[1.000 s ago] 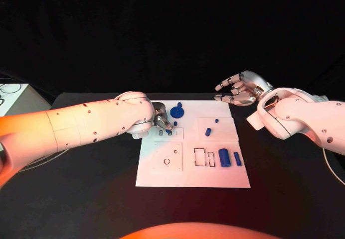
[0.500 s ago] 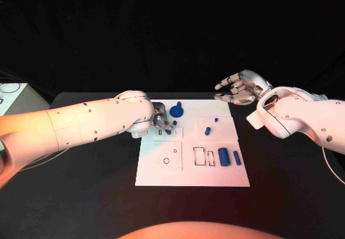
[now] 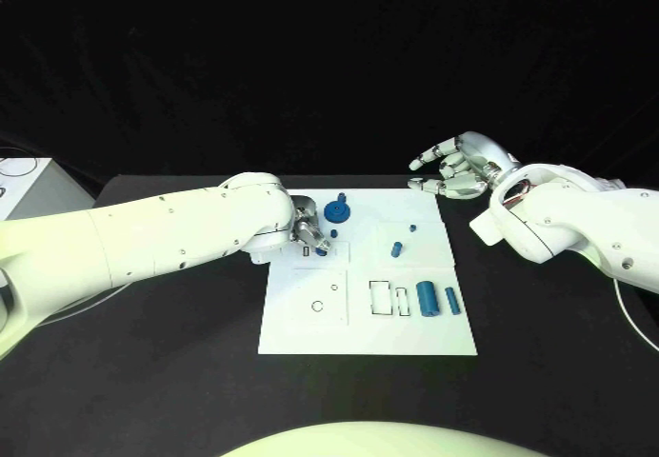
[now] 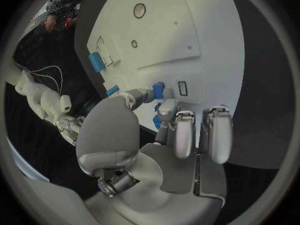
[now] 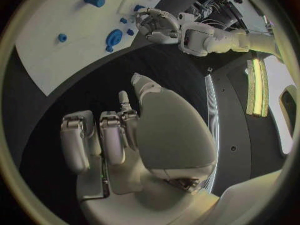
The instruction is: Assemble the parts on the task board
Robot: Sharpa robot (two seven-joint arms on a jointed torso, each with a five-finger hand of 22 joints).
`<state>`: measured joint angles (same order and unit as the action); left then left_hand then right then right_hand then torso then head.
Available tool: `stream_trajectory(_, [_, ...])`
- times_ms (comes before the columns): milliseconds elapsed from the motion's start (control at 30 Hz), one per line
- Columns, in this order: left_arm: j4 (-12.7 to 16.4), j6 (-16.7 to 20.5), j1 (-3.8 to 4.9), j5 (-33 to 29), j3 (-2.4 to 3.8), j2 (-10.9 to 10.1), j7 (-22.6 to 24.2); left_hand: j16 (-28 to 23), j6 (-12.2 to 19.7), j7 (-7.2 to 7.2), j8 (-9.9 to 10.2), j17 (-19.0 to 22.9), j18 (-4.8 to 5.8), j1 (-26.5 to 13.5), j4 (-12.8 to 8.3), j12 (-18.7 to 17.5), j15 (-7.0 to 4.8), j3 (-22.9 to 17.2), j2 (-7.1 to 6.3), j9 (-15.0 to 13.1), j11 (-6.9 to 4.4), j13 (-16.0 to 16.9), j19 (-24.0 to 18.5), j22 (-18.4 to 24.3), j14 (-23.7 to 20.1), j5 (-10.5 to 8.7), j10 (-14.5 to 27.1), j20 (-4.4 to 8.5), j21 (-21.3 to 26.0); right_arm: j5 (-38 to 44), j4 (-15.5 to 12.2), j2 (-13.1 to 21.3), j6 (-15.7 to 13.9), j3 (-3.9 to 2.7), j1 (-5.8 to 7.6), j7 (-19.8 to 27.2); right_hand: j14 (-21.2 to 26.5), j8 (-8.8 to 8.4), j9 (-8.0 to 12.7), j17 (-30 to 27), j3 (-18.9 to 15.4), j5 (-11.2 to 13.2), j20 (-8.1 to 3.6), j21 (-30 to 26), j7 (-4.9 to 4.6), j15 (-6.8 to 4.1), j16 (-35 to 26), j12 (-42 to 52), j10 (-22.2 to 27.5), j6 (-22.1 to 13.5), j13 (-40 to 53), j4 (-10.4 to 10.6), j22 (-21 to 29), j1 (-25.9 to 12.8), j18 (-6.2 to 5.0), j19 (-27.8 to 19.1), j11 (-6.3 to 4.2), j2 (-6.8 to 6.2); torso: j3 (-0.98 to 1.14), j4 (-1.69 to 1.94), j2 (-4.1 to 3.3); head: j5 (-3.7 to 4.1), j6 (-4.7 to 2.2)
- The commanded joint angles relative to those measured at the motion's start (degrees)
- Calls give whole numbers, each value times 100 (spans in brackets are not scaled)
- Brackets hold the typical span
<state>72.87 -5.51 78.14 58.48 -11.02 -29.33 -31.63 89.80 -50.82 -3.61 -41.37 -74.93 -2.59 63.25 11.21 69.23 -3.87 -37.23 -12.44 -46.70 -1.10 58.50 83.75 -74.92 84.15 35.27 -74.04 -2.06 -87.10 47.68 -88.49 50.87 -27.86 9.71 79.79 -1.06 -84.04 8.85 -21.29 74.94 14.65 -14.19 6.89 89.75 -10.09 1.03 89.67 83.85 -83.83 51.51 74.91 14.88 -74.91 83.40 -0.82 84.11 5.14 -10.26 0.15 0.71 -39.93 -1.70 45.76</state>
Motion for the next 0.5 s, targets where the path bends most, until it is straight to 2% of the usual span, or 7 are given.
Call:
stream_trajectory(33, [21, -197, -9, -39, -1, 3, 90, 20, -70, 37, -19, -1507, 86, 16, -1266, 30, -39, -1235, 21, -6, 2, 2, 116, -770, 585, 17, -56, -2, -21, 54, 4, -6, 82, -1, -3, 15, -587, 28, 5, 1473, 13, 1, -23, 25, 13, -25, 18, -17, 9, -30, 951, 11, -1509, -59, 82, 589, -3, 19, 0, -3, 0, -8, 8])
stream_trajectory(500, [-102, -259, -7, -99, 6, 33, 80, 20, -75, 39, -18, -1507, 87, 23, -1277, 28, -41, -1238, 14, -8, 0, 2, 119, -775, 585, 19, -57, 0, -23, 54, 16, -17, 87, -1, -9, 17, -586, 39, 4, 1471, 45, 16, -25, 25, 16, -28, 17, -17, 8, -34, 950, 17, -1509, -79, 82, 589, -6, 9, 8, -2, -2, -5, 10])
